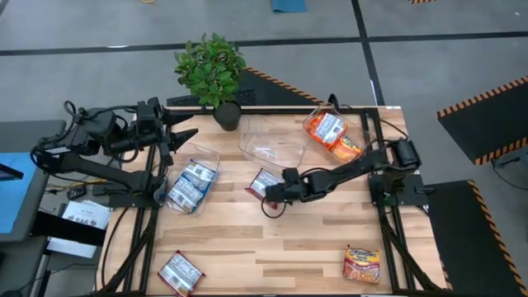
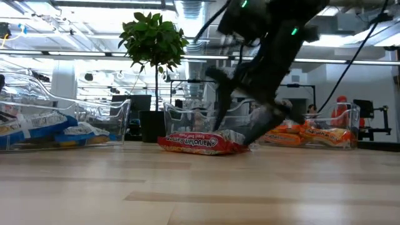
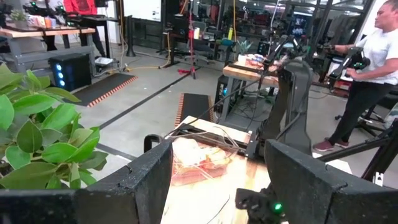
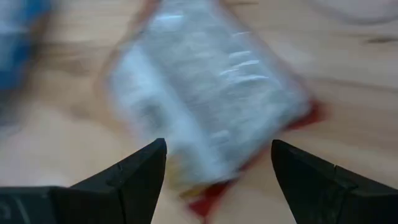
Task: Sort Maruchan noodles
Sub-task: Put the top red noodle pack into the middle transparent bin
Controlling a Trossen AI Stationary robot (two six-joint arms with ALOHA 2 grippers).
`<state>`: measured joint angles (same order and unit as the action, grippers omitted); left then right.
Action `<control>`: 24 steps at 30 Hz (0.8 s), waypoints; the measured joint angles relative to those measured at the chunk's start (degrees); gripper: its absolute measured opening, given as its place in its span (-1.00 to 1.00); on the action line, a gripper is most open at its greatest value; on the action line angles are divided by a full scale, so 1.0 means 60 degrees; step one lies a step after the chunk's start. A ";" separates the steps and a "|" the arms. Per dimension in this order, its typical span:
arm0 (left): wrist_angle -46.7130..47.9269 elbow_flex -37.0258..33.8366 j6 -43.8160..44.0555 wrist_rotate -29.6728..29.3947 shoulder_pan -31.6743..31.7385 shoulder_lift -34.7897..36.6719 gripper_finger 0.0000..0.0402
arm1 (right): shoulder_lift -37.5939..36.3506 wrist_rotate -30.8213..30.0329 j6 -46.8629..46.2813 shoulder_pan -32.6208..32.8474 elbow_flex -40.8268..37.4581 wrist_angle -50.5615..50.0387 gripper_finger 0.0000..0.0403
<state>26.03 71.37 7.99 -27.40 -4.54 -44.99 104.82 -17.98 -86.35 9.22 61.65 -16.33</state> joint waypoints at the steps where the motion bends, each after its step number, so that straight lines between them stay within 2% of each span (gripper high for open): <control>1: -0.0013 0.0005 0.0000 -0.0007 0.0000 -0.0008 0.18 | 0.0214 -0.0025 -0.0109 -0.0068 0.0055 -0.0012 0.56; 5: -0.0002 0.0007 0.0000 -0.0023 0.0004 -0.0054 0.18 | 0.0843 0.0170 -0.0278 -0.0245 0.0262 0.0732 0.51; 8: -0.0003 0.0007 0.0000 -0.0036 0.0004 -0.0067 0.18 | 0.0962 0.0187 -0.0647 -0.0244 0.0288 0.0721 0.31; 10: -0.0002 0.0007 0.0000 -0.0047 0.0004 -0.0067 0.18 | 0.0953 0.0210 -0.0574 -0.0197 0.0302 0.0695 0.02; 13: 0.0002 0.0007 -0.0002 -0.0047 0.0004 -0.0067 0.18 | 0.0482 0.0374 0.0350 -0.0019 0.0251 0.0289 -0.67; 14: -0.0002 0.0007 -0.0004 -0.0047 0.0004 -0.0067 0.18 | 0.0323 0.0394 0.0780 0.0049 0.0242 0.0228 -0.82; 15: -0.0002 0.0006 -0.0004 -0.0052 0.0004 -0.0066 0.18 | 0.0105 0.0535 0.1187 0.0099 0.0225 0.0125 -0.88; 19: 0.0002 0.0004 -0.0004 -0.0062 0.0004 -0.0063 0.18 | -0.1442 0.1188 0.2635 0.0168 0.0224 -0.0233 -0.91; 22: 0.0002 0.0005 -0.0038 -0.0069 0.0004 -0.0065 0.18 | -0.2702 0.1107 0.3443 0.0045 0.0240 -0.0356 -0.91; 24: -0.0004 0.0006 -0.0038 -0.0071 0.0004 -0.0116 0.18 | -0.3410 0.0688 0.3762 -0.0291 0.0240 -0.0448 -0.91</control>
<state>26.01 71.41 7.76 -27.82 -4.51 -45.68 84.35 -13.85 -63.77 7.48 63.09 -19.02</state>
